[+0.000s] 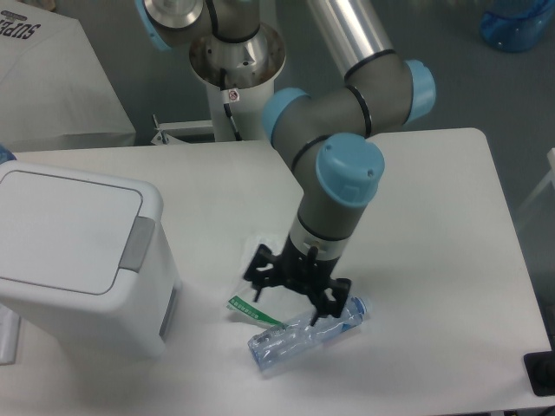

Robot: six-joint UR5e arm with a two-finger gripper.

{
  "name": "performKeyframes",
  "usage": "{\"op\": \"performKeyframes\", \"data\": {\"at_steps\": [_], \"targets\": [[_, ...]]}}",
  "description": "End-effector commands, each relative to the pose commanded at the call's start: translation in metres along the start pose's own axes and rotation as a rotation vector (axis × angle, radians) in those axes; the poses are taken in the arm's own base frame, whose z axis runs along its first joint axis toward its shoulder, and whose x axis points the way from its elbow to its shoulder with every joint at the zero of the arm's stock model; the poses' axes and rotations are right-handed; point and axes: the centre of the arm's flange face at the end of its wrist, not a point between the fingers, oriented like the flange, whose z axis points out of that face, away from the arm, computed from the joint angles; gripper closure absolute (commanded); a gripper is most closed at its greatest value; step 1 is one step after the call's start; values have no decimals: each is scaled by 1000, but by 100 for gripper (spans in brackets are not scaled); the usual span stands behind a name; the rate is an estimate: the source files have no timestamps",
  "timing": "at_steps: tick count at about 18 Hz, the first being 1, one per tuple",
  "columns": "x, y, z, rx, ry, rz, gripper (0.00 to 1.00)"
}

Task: Open the trash can
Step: 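Raise the gripper and swing it over the white trash bin lid, then push the gripper against the bin lid edge to flip it open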

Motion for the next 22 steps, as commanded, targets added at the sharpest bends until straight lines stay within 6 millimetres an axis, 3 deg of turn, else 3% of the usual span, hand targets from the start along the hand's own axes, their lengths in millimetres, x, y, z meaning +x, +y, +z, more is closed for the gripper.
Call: {"op": "performKeyframes", "data": {"at_steps": [5,8,10,17,22], "targets": [[35,-15,-42,120,75,-61,0],[67,-21,-59,155,98,-29,0],[84,-24,-56,148,109,-15,0],[108,-4,-50,145,110,-1,0],[109,-4,-43,149,105,11,0]]}}
